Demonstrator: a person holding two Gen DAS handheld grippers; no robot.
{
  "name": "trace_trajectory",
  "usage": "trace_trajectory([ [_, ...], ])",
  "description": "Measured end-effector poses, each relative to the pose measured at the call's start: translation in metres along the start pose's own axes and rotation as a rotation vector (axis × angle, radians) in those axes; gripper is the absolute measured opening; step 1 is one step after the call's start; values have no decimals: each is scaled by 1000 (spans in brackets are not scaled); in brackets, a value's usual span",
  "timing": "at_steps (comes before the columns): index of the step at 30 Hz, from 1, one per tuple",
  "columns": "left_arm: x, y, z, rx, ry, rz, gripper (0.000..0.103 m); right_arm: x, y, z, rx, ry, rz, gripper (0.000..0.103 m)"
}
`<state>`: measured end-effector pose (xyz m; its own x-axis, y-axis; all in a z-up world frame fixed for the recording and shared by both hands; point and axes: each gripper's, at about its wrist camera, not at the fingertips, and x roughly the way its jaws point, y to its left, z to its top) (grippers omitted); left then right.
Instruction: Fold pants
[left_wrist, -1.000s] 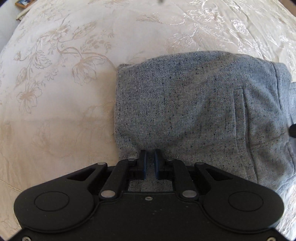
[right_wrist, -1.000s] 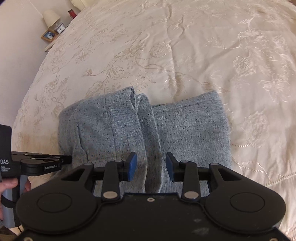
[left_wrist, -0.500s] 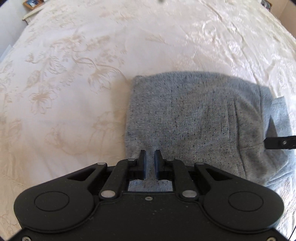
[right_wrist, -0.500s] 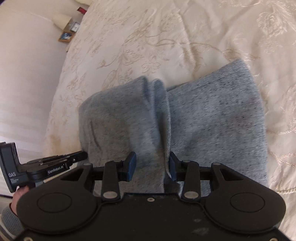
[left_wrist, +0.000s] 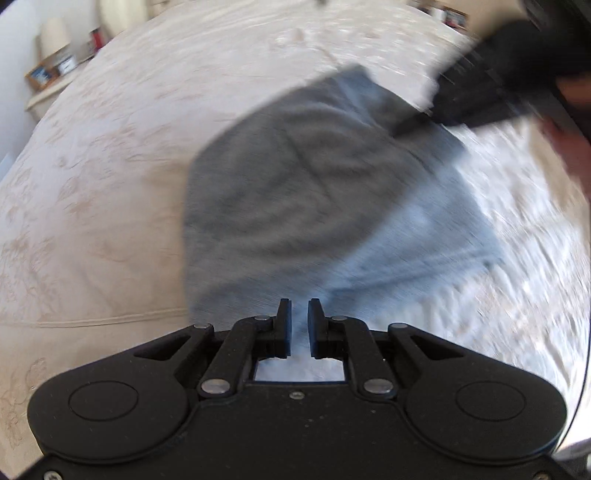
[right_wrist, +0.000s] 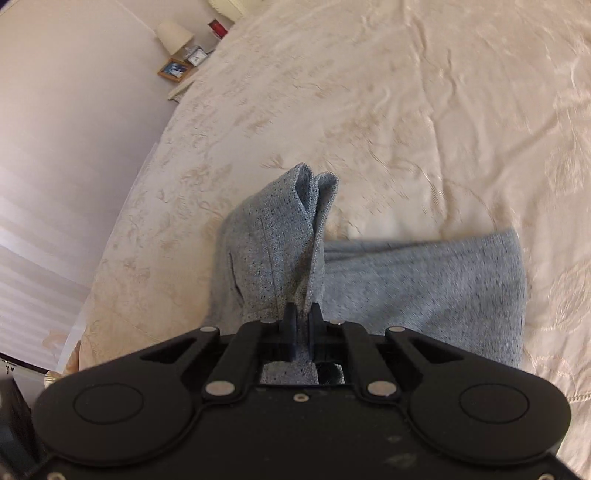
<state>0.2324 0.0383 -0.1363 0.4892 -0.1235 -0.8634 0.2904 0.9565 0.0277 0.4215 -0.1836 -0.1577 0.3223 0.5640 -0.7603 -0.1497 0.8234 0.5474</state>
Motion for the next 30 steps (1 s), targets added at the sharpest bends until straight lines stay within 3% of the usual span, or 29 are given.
trace_trajectory([
  [3,9,-25,-4,30,-28,-14,19,-8,10,7,-13,-4,18,7],
  [10,45,-31,0,-29,-14,117,19,-31,32,9,-71,-22,31,7],
  [15,66,23,-32,-178,138,220,18,-54,28,11,-63,-75,22,7],
  [16,65,34,-41,-202,146,199,12,-60,24,11,-51,-88,16,7],
  [18,61,47,-56,-225,155,160,12,-66,13,12,-25,-110,-3,7],
  [21,55,46,-68,-166,173,284,13,-70,-1,9,4,-109,-31,7],
  [25,38,54,-74,-189,177,262,14,-67,-23,1,32,-101,-86,7],
  [30,8,64,-68,-230,123,242,14,-49,-57,-17,85,-53,-166,7],
])
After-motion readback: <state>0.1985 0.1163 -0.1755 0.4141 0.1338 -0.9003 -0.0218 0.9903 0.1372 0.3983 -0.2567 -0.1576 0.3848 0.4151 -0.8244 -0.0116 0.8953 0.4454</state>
